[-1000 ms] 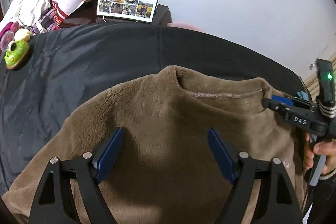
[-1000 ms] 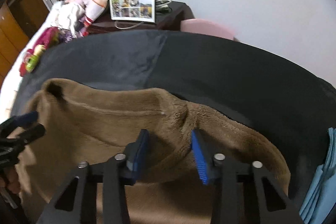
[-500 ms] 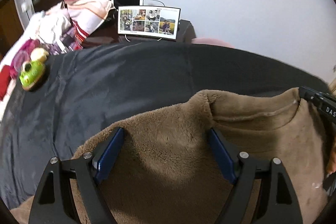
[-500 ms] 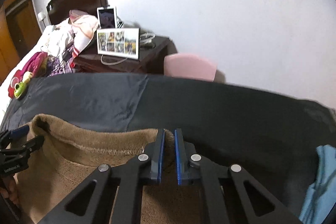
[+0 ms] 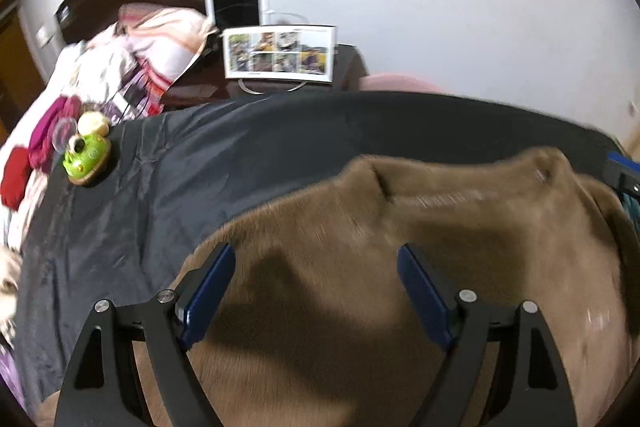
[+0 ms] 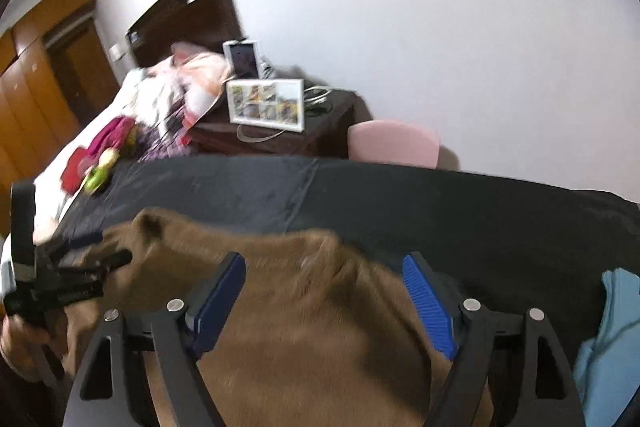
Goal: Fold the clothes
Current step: 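Grasp the sweatshirt collar with the right gripper while the left gripper approaches it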
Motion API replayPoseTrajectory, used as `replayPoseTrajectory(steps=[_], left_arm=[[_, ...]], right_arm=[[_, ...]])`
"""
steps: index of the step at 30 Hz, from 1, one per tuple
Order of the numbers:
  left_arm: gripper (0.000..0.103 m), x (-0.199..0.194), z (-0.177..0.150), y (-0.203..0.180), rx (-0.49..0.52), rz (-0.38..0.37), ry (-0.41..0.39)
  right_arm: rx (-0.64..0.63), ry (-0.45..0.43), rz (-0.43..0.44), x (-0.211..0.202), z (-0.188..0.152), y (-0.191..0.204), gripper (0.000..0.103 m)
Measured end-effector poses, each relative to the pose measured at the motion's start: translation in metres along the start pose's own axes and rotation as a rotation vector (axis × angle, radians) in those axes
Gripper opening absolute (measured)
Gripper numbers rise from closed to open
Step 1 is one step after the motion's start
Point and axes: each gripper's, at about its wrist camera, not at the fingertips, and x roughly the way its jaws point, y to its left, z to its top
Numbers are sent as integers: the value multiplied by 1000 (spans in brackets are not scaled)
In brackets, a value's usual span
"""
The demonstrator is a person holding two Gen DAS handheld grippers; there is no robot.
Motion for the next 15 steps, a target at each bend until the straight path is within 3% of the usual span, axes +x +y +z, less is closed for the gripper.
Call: replayPoseTrajectory(steps=[4,6,8,11,15], left_arm=[[87,-11,-28,-18,122,-9,41],[88,-3,-34,-21,135,29,39],[91,5,-35,-21,126,58,30],[93,16,-24,-5,55,46,27],[99,24,-17,10,12,39,-3]], right_arm=[[-28,154,39,5,-29,13,83],[-82,194,-23,17,-41,23,83],[-85,183,-78,30,-42,22,83],[-84,160,-158,50,-43,19,87],[-56,95,-199,64,-32,12,89]])
